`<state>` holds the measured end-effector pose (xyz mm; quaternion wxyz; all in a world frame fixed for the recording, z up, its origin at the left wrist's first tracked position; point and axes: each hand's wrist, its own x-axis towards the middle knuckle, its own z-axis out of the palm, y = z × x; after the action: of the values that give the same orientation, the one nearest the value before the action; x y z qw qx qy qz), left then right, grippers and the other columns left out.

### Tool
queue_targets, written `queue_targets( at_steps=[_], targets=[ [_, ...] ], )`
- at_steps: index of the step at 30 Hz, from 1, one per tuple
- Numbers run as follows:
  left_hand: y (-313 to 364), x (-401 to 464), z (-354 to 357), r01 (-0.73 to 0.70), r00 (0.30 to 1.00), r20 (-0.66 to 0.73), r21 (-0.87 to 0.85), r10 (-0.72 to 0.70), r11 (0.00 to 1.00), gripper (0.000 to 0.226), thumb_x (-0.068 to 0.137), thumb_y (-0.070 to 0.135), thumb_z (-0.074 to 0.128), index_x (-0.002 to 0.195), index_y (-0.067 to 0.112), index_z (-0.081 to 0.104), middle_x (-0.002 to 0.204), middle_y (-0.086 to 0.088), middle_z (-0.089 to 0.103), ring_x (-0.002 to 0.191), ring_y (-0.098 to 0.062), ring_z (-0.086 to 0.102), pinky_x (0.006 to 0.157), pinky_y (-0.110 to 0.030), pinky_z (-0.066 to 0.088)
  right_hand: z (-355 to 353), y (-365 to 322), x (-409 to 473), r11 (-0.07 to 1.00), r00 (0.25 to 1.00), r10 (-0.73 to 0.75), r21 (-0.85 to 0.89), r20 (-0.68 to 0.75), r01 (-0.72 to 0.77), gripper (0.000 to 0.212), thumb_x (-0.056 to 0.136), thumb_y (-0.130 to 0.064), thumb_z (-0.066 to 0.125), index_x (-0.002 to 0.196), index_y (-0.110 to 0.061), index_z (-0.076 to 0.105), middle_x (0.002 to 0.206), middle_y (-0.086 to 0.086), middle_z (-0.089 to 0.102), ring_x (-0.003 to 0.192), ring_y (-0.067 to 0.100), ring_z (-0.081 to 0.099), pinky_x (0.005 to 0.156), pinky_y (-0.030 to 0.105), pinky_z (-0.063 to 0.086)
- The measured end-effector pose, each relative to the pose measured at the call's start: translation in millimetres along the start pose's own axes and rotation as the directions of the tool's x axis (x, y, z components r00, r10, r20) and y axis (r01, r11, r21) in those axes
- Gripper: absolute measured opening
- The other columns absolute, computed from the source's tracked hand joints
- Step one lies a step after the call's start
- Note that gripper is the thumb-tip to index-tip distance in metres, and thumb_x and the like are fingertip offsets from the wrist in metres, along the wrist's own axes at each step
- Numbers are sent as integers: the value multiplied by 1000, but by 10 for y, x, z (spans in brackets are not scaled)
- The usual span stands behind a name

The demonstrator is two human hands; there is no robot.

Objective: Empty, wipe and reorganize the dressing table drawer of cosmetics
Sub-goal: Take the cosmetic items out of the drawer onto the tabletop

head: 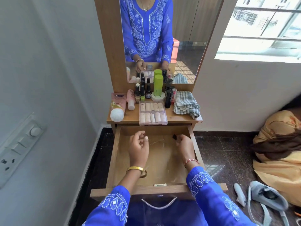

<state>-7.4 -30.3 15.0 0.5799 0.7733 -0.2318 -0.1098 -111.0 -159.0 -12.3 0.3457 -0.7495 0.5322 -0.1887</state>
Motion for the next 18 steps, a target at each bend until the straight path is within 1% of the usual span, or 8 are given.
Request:
queue_targets(
  at_steps=[1, 3, 5, 8, 11, 13, 15, 18],
  targets=[
    [-36, -37, 19, 1, 1000, 31, 14, -2, 1000, 21, 88, 9, 53, 108, 11, 60, 101, 2, 50, 77, -2, 52, 70, -4, 43, -2, 32, -3, 998, 999, 5, -64, 45, -2, 35, 87, 2, 43, 116, -4, 62, 116, 19, 62, 109, 32, 57, 91, 28, 42],
    [-99, -60, 37, -13, 997, 83, 55, 8, 998, 19, 88, 9, 53, 106, 12, 61, 99, 3, 52, 80, -7, 52, 71, -12, 44, 0, 52, -7, 995, 995, 23, -101, 95, -13, 45, 88, 2, 37, 127, -11, 56, 125, 18, 56, 115, 31, 53, 97, 29, 40],
    [-143, -49, 34, -40, 992, 125, 91, 28, 995, 18, 88, 8, 53, 104, 11, 62, 96, 3, 53, 77, -3, 51, 66, -6, 42, 6, 46, -6, 981, 994, -7, -191, 107, 28, 49, 88, 4, 35, 132, -12, 50, 128, 18, 51, 117, 34, 52, 99, 34, 40],
    [-199, -37, 21, -68, 984, 173, 131, 45, 989, 17, 87, 5, 53, 101, 9, 63, 94, -1, 57, 74, 0, 51, 64, 0, 40, 15, 38, -12, 945, 994, -51, -318, 96, 79, 41, 87, 6, 37, 124, -3, 51, 123, 20, 47, 108, 38, 55, 93, 37, 43],
    [-239, -37, 18, -68, 980, 196, 158, 36, 985, 16, 87, 7, 53, 100, 10, 63, 94, 0, 58, 73, 0, 50, 61, 1, 39, 11, 37, -9, 923, 997, -4, -384, 80, 34, 31, 89, 6, 35, 113, 7, 53, 121, 22, 44, 105, 41, 55, 92, 41, 43],
    [-259, -31, 14, -65, 978, 208, 166, 30, 984, 16, 88, 7, 53, 100, 11, 63, 94, 0, 58, 74, 0, 50, 61, -1, 40, 22, 36, -18, 904, 996, 13, -426, 93, 28, 32, 89, 7, 33, 114, 9, 53, 122, 22, 43, 105, 42, 55, 92, 42, 43],
    [-276, -30, 7, -46, 976, 220, 168, 8, 985, 16, 88, 8, 52, 100, 12, 63, 94, 0, 58, 75, -2, 51, 62, -4, 40, 27, 35, -40, 891, 995, 2, -451, 100, 43, 30, 89, 7, 34, 111, 9, 55, 122, 21, 43, 101, 40, 58, 86, 42, 46],
    [-291, -30, -6, -7, 973, 227, 166, -32, 986, 16, 88, 9, 52, 98, 13, 63, 91, 0, 59, 75, -5, 51, 63, -8, 40, 10, 28, -60, 884, 989, -39, -456, 144, 101, 21, 92, -4, 42, 103, 9, 54, 116, 21, 44, 96, 39, 58, 80, 41, 47]
  ],
)
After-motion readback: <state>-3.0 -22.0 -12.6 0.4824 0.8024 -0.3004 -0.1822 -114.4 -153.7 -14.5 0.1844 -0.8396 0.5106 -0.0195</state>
